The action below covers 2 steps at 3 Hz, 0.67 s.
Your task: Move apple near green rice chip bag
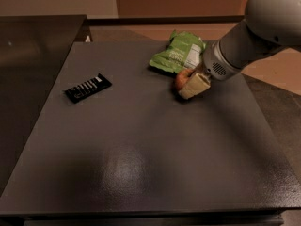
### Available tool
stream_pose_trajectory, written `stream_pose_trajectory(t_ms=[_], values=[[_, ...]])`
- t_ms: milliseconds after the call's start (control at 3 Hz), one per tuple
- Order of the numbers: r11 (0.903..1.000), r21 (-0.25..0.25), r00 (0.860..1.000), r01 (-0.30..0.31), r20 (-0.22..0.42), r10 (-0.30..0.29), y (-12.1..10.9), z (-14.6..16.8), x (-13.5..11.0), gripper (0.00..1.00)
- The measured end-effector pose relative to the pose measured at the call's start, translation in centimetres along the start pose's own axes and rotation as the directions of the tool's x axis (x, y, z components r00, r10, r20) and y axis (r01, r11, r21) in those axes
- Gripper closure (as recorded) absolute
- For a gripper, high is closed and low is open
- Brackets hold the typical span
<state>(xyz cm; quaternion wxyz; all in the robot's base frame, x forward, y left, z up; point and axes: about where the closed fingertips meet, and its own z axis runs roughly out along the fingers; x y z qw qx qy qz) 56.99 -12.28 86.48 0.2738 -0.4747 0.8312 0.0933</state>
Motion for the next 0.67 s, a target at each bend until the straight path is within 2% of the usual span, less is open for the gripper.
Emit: stream_pose_trajectory(t_ms=[333, 667], values=[[1.0000, -0.001, 1.000, 0.002, 0.001, -0.002, 0.08, 0.05, -0.07, 0.00], [1.0000, -0.001, 1.000, 0.002, 0.001, -0.002, 0.08, 0.05, -0.07, 0.00]])
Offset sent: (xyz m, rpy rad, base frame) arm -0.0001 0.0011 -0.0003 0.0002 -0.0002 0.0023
